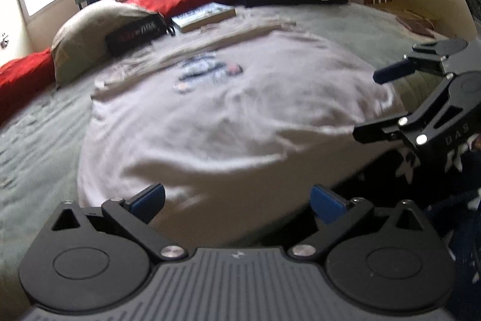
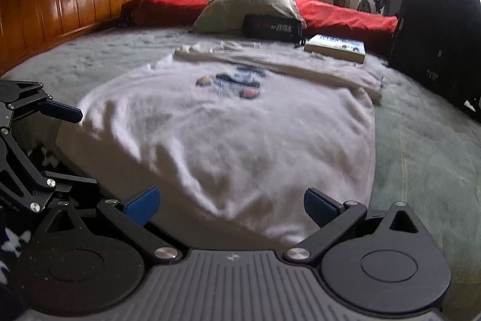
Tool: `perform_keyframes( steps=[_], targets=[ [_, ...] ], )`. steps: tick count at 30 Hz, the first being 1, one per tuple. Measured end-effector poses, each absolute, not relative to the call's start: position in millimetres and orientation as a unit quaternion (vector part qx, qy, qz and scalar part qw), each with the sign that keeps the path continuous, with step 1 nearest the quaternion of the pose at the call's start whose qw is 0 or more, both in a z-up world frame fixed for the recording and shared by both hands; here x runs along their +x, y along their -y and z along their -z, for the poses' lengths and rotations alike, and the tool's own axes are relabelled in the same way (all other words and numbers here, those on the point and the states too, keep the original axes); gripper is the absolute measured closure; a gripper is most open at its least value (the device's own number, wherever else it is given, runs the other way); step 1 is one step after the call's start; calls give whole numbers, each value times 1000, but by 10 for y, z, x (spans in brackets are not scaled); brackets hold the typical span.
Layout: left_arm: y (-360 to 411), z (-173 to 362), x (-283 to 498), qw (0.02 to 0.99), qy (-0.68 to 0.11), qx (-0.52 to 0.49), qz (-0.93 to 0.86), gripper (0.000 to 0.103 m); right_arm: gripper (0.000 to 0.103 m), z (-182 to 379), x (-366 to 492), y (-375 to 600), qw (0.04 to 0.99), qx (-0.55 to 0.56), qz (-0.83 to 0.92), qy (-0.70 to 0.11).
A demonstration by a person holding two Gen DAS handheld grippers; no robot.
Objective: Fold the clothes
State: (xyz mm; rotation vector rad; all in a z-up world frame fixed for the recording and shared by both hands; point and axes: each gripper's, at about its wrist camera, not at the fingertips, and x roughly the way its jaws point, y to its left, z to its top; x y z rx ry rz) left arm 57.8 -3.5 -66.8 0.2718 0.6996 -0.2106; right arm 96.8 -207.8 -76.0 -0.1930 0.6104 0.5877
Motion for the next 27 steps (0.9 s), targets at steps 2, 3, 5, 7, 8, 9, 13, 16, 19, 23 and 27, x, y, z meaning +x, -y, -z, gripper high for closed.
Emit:
perform_keyframes(
  steps=[2, 3, 5, 7, 8, 9, 13, 16, 19, 23, 27],
  targets=[
    [-26, 609, 651, 930, -333, 122, 92, 1, 0, 717, 1024, 2077, 910, -87, -282, -292],
    [-67, 582, 697, 933, -331, 114, 86, 1, 0, 701, 1060, 2076, 911, -83, -280, -291],
    [-156, 562, 788, 936, -331, 95, 75, 1, 0, 686, 1145, 2078, 914, -71, -273, -291],
    [-260, 590, 875, 936, -339, 74, 65, 1, 0, 694, 1220, 2089, 916, -56, -265, -296],
    [-315, 615, 917, 934, -345, 63, 60, 1, 0, 717, 1243, 2106, 916, -48, -262, -300],
    [-368, 644, 953, 933, -351, 52, 56, 1, 0, 740, 1267, 2122, 916, -40, -259, -305],
    [-598, 853, 988, 918, -395, -8, 44, 1, 0, 915, 1296, 2211, 909, -19, -247, -334],
    [-658, 804, 905, 921, -385, -6, 54, 1, 0, 984, 1206, 2273, 914, -22, -237, -329],
    [-694, 626, 972, 925, -374, 8, 63, 1, 0, 940, 1138, 2270, 917, -25, -234, -323],
    [-801, 447, 1341, 931, -358, 17, 65, 1, 0, 876, 1157, 2254, 917, -3, -240, -319],
    [-1016, 511, 1877, 920, -377, -46, 98, 1, 0, 840, 1192, 2249, 915, 13, -245, -320]
  ],
)
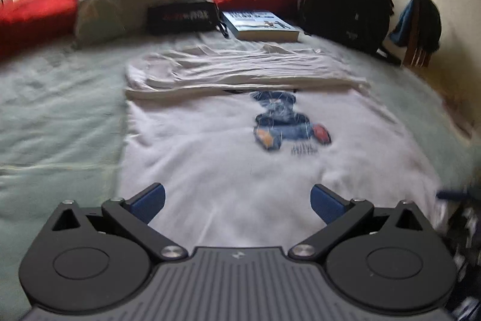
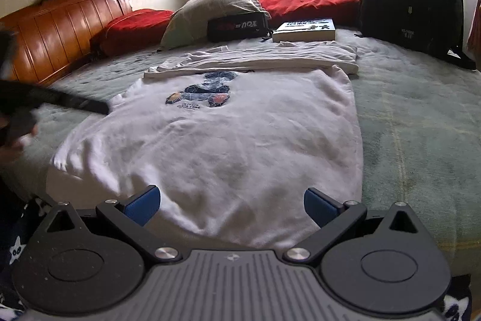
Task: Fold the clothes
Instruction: 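Move the left gripper down to the edge of the folded sleeves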
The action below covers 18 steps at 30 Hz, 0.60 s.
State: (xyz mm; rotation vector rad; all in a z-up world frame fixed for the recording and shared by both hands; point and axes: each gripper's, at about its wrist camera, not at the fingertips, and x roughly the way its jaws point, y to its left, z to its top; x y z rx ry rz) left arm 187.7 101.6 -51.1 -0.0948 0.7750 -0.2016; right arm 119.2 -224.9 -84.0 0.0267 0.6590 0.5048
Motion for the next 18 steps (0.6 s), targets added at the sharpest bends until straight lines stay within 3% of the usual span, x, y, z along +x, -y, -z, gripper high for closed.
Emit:
perform_keyframes(
  steps=[3, 7, 12, 18],
  targets=[
    [-1159, 726, 2144, 901, -408, -98, 115, 1, 0, 825, 1247, 2280, 915, 17, -241, -323],
    [-1426, 846, 2049, 910, -391, -114, 74, 1, 0, 818, 1333, 2356, 914, 37, -237, -327],
    [-1466, 598, 2054, 911, -396, -89, 76, 1, 0, 786, 1421, 2352, 909, 62, -252, -325],
    [-1411, 452, 2686, 909, -393, -83, 112, 1, 0, 678, 1471, 2247, 908, 46, -272, -314]
  ],
)
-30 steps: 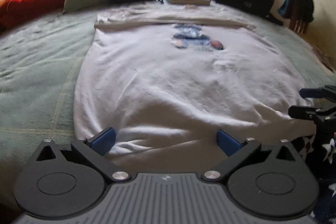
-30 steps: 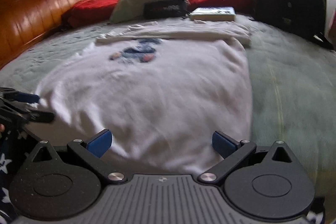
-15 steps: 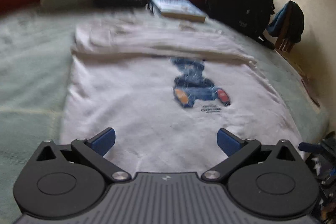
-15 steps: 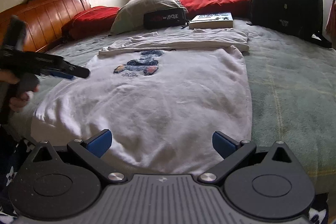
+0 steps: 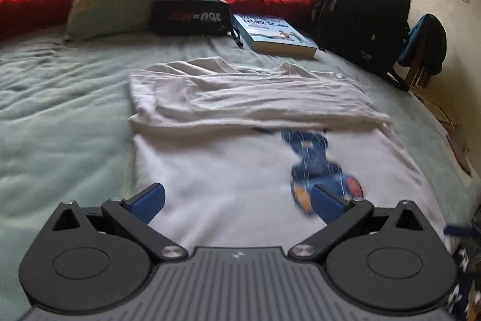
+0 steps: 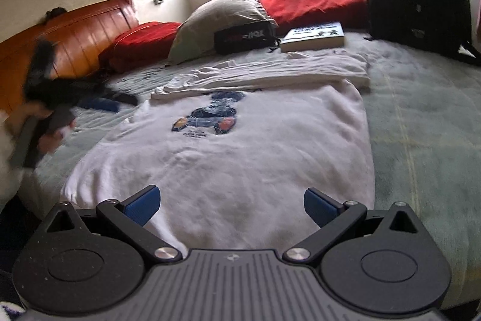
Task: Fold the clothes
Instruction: 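Move the left gripper down to the edge of the folded sleeves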
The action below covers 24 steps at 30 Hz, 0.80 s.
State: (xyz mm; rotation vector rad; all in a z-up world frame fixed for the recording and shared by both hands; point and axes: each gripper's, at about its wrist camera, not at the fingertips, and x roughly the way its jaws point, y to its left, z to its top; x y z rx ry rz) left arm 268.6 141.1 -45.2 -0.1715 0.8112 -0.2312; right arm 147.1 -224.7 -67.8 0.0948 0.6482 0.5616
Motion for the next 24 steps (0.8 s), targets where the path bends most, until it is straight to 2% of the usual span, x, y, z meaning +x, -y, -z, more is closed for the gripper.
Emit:
perform_keyframes(
  steps=[5, 8, 10, 11, 13, 14, 15, 17, 24],
  targets=[
    [-1517, 791, 3110, 893, -435, -96, 59, 2, 0, 636, 1538, 2261, 911, 44, -263, -315],
    [-1681, 786, 2993, 900, -409, -131, 68, 3, 0, 642, 1575, 2312, 914, 42, -252, -316],
    [-1676, 653, 2912, 920, -375, -92, 60, 6, 0, 649, 1596, 2351, 915, 48, -249, -314],
    [-1676, 596, 2882, 933, -351, -53, 60, 9, 0, 649, 1610, 2361, 915, 51, -250, -312],
    [-1699, 537, 2923, 944, -326, 20, 52, 24, 0, 649, 1643, 2367, 917, 55, -248, -308],
    [-1737, 556, 2996, 941, -333, 40, 44, 39, 0, 650, 1658, 2365, 917, 56, -246, -308],
    [-1796, 600, 3083, 937, -344, 53, 32, 61, 0, 656, 1667, 2359, 917, 53, -247, -308],
    [-1937, 708, 3246, 927, -369, 56, 13, 76, 0, 668, 1681, 2341, 918, 44, -246, -308],
    [-2031, 836, 3289, 937, -343, 47, 52, 77, 0, 678, 1781, 2295, 918, 38, -242, -311]
  ],
)
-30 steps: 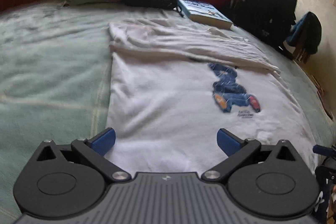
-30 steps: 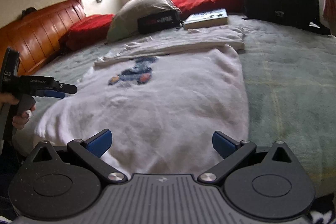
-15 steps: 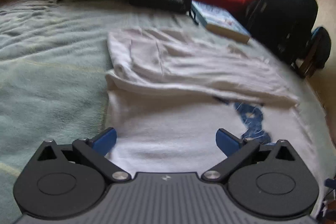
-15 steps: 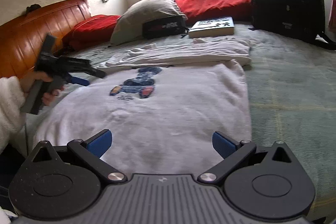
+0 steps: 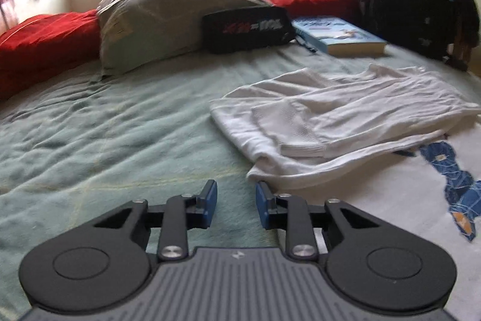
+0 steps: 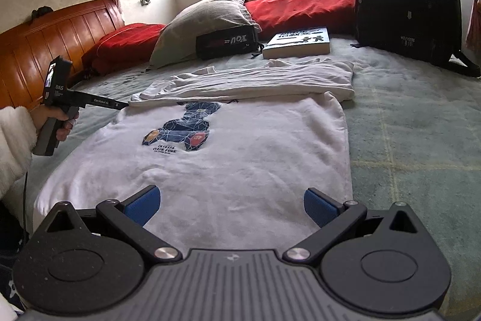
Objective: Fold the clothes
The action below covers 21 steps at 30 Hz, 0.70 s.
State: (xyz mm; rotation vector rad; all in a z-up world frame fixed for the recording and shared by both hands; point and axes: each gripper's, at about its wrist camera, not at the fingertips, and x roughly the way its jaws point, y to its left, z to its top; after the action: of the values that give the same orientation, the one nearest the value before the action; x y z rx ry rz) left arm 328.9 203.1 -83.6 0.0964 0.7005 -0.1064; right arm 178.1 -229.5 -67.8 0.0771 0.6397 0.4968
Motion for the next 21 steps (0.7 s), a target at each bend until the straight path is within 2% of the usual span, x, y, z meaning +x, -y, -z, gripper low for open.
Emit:
perform_keyframes(
  steps=[10, 11, 13, 20, 21],
  targets=[
    [-1978, 874, 3345, 933, -328, 93, 114, 75, 0, 545, 1851, 2049, 902, 24, -288, -321],
    [-1970, 889, 3369, 932, -328, 93, 125, 77, 0, 519, 1848, 1998, 901, 16, -293, -318],
    [-1946, 897, 3371, 931, -327, 88, 138, 91, 0, 476, 1810, 1901, 904, -3, -299, -307],
    [-2058, 858, 3141, 943, -317, 44, 92, 97, 0, 484, 1752, 1827, 903, -21, -302, -304],
    [-2089, 887, 3144, 941, -328, 46, 75, 103, 0, 492, 1758, 1842, 903, -16, -302, -307]
  ],
)
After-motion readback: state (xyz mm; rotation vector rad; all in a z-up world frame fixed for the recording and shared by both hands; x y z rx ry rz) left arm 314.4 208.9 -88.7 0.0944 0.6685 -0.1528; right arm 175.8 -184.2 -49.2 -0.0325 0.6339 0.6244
